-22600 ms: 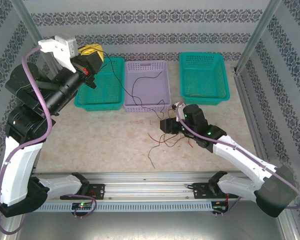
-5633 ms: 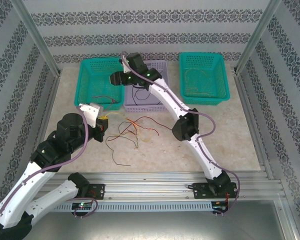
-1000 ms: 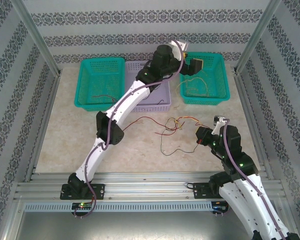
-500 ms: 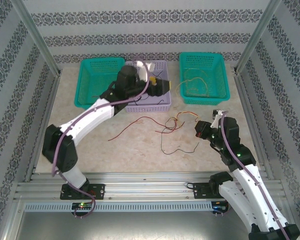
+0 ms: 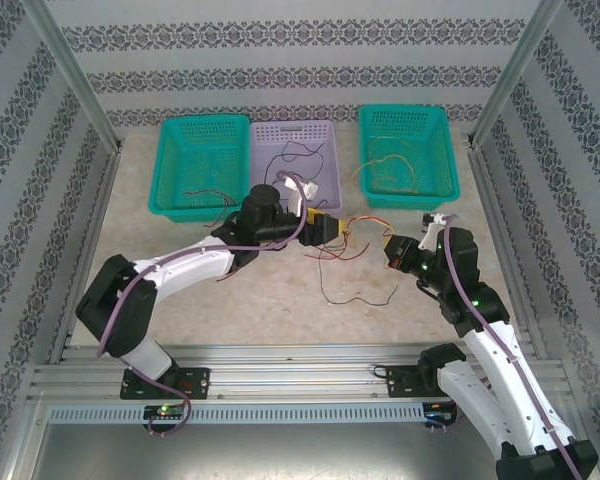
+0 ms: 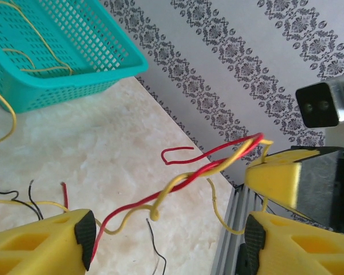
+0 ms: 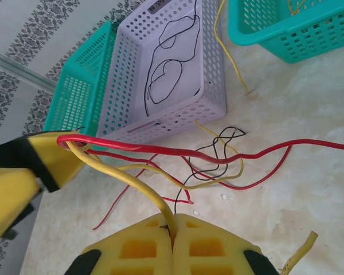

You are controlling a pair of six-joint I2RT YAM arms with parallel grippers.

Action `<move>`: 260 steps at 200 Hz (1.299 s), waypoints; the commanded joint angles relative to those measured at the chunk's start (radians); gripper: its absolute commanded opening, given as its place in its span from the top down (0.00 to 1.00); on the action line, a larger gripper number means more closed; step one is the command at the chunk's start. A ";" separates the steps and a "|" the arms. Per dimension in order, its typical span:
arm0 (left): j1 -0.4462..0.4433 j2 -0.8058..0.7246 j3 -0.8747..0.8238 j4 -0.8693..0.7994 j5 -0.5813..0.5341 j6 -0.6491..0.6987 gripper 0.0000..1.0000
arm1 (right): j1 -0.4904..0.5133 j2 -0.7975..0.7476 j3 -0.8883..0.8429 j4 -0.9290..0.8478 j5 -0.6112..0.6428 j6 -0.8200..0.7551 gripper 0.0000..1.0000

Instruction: Untangle the cables

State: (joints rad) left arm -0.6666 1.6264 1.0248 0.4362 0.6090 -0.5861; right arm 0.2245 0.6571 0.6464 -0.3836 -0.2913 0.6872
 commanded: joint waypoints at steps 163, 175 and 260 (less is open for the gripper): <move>-0.013 0.083 0.016 0.190 0.087 -0.054 1.00 | 0.021 -0.001 0.020 -0.004 -0.002 0.017 1.00; -0.010 0.055 0.013 0.149 0.076 -0.028 1.00 | 0.018 -0.005 0.028 -0.042 0.037 0.004 1.00; -0.001 -0.064 -0.032 0.012 0.047 -0.005 1.00 | -0.054 -0.016 0.040 -0.004 -0.082 -0.060 0.88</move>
State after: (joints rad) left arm -0.6743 1.5879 1.0199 0.4763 0.6765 -0.5949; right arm 0.1852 0.6891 0.6556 -0.4374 -0.3126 0.6636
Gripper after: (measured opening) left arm 0.041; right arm 0.043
